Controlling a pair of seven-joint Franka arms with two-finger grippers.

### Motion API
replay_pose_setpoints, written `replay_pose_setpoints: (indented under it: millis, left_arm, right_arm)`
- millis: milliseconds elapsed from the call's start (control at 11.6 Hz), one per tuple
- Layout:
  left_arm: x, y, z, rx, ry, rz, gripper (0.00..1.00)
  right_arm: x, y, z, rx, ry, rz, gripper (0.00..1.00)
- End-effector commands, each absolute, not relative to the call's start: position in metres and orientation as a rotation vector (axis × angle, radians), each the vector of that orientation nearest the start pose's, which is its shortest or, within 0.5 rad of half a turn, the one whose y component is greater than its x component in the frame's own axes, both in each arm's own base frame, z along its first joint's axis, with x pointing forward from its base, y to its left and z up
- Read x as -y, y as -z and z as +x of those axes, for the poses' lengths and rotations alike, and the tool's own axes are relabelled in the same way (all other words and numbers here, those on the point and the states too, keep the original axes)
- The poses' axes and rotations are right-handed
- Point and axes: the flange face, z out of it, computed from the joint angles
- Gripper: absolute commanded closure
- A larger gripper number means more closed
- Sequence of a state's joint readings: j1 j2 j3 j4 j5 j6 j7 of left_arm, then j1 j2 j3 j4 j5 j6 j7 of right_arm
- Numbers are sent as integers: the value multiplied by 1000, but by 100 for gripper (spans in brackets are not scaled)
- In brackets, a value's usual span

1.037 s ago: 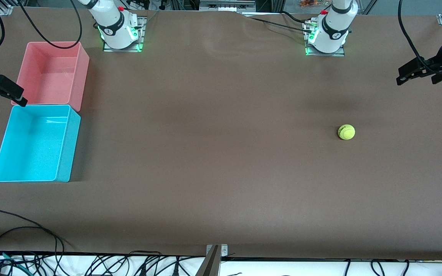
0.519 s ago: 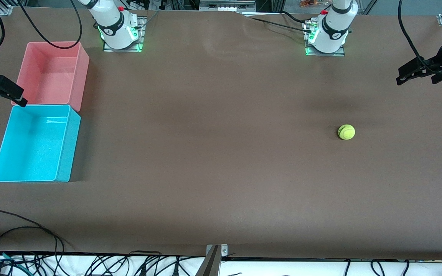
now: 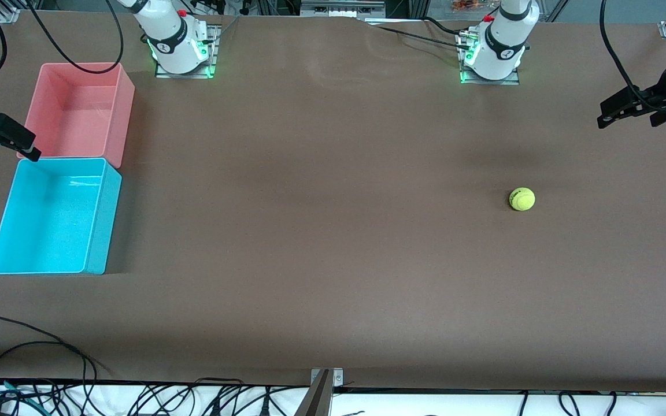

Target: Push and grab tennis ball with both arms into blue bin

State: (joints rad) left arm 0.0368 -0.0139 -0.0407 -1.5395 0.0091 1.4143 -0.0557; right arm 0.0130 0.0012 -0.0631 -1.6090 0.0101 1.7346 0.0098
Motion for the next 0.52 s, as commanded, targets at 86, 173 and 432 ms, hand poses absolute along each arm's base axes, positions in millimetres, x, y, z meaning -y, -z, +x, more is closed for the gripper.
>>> replay_pose_setpoints:
  millis: [86,173,432]
  left_arm:
    - [-1,-640,536,98,-187,-3131,0]
    - [-1,-640,536,98,-190,-3131,0]
    - [-1,-640,536,98,-190,-3131,0]
  right_arm:
    - [28,-627,572,-109,207,-3123,0]
    - [28,-628,571,-112,207,-3122,0]
    - [29,-628,571,-112,207,-3125,0]
